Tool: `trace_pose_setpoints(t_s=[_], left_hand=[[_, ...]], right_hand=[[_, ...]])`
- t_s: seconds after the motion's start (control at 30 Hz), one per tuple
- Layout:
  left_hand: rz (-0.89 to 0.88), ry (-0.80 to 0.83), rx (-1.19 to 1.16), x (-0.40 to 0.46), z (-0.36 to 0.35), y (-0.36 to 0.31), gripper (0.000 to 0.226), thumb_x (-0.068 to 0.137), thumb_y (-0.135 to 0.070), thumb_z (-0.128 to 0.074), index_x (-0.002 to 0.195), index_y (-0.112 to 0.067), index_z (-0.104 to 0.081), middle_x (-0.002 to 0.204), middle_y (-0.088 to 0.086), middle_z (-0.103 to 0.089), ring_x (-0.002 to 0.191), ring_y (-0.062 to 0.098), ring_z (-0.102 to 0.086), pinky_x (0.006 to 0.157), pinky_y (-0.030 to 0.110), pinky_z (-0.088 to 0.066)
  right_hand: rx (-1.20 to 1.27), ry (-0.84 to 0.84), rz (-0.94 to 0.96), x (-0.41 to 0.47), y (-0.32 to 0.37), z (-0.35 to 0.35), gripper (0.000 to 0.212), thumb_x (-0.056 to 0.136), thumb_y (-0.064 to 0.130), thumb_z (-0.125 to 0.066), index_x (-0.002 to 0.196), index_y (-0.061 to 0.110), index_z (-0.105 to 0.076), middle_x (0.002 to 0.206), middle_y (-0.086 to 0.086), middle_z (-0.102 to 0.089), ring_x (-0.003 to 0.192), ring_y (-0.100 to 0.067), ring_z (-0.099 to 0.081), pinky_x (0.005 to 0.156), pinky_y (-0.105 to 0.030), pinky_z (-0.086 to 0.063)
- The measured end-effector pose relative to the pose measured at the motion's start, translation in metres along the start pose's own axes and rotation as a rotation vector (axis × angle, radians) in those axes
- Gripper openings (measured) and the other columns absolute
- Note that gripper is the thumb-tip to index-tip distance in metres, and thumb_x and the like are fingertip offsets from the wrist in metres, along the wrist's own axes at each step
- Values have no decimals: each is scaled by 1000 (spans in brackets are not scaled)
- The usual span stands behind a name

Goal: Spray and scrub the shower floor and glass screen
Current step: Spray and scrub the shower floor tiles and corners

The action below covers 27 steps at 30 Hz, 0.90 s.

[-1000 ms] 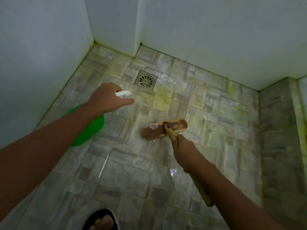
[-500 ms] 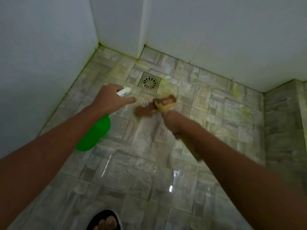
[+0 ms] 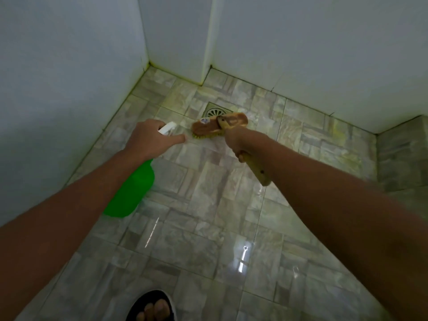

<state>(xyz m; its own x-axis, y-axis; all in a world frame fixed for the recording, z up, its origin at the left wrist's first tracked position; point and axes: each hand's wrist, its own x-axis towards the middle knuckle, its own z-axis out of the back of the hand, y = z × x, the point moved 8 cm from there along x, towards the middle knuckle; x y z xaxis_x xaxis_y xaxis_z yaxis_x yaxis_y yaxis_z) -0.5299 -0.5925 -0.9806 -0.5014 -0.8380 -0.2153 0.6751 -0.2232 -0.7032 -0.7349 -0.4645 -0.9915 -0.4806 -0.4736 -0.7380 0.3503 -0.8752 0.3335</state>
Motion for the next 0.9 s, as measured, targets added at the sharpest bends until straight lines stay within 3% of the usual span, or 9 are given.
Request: trace_pose_setpoints(t_s=[0.1, 0.2, 0.27, 0.43, 0.6, 0.7, 0.77, 0.87, 0.9], left_hand=[[29, -99, 27, -2, 17, 9, 64, 80, -51, -85, 54, -18, -37, 55, 1, -41, 61, 24, -50, 60, 33, -34], [139, -203, 61, -6, 37, 28, 57, 77, -58, -83, 61, -13, -53, 68, 10, -62, 75, 30, -67, 63, 33, -43], [175, -255, 56, -9, 46, 34, 54, 76, -60, -83, 71, -11, -62, 83, 17, -72, 81, 32, -71, 66, 38, -50], [148, -245, -4, -8, 53, 40, 55, 76, -56, -86, 60, -18, -49, 75, 11, -64, 81, 35, -70, 64, 38, -48], [180, -324, -38, -16, 67, 44, 54, 75, -57, -81, 74, -3, -71, 75, 12, -70, 74, 29, -70, 64, 40, -52], [152, -387, -49, -18, 77, 51, 54, 74, -55, -81, 55, -13, -52, 72, 21, -67, 68, 35, -66, 60, 37, -42], [149, -432, -48, -15, 88, 61, 61, 77, -51, -83, 52, -19, -38, 78, 30, -68, 75, 42, -69, 60, 35, -37], [146, -481, -53, -15, 94, 70, 61, 81, -47, -83, 54, -17, -39, 80, 33, -68, 80, 44, -71, 62, 41, -42], [132, -494, -62, -17, 94, 69, 60, 79, -49, -83, 55, -16, -39, 79, 33, -67, 80, 44, -71, 62, 43, -44]], right_hand=[[-53, -22, 22, -17, -17, -14, 33, 101, 12, -31, 132, 7, -41, 74, -16, -48, 52, -24, -48, 42, -30, -44], [-57, 1, -22, -34, -38, -27, 32, 103, 36, -26, 116, 11, -42, 82, -16, -50, 56, -24, -48, 51, -32, -47], [-91, 22, -10, -34, -42, -31, 27, 104, 31, -26, 117, 13, -41, 85, -17, -50, 56, -25, -50, 52, -37, -50], [-167, -28, 29, -24, -33, -25, 57, 99, 61, -22, 107, 10, -45, 76, -14, -51, 51, -22, -47, 47, -27, -47], [-265, -49, 74, -22, -23, -26, 49, 101, 54, -21, 104, 10, -43, 74, -13, -50, 50, -20, -44, 48, -26, -44], [-327, -54, 131, -33, -5, -24, 32, 106, 33, -25, 121, 13, -45, 78, -13, -50, 53, -22, -51, 46, -29, -46], [-377, -74, 290, -44, 31, -22, 36, 107, 22, -25, 136, 12, -45, 90, -16, -55, 66, -29, -59, 51, -32, -48], [-472, -102, 479, -43, 95, -21, 32, 107, 17, -24, 125, 17, -50, 103, -24, -58, 78, -33, -61, 57, -38, -51], [-477, -118, 507, -37, 118, -23, 33, 107, 16, -25, 123, 11, -53, 107, -24, -59, 81, -31, -59, 56, -34, -49]])
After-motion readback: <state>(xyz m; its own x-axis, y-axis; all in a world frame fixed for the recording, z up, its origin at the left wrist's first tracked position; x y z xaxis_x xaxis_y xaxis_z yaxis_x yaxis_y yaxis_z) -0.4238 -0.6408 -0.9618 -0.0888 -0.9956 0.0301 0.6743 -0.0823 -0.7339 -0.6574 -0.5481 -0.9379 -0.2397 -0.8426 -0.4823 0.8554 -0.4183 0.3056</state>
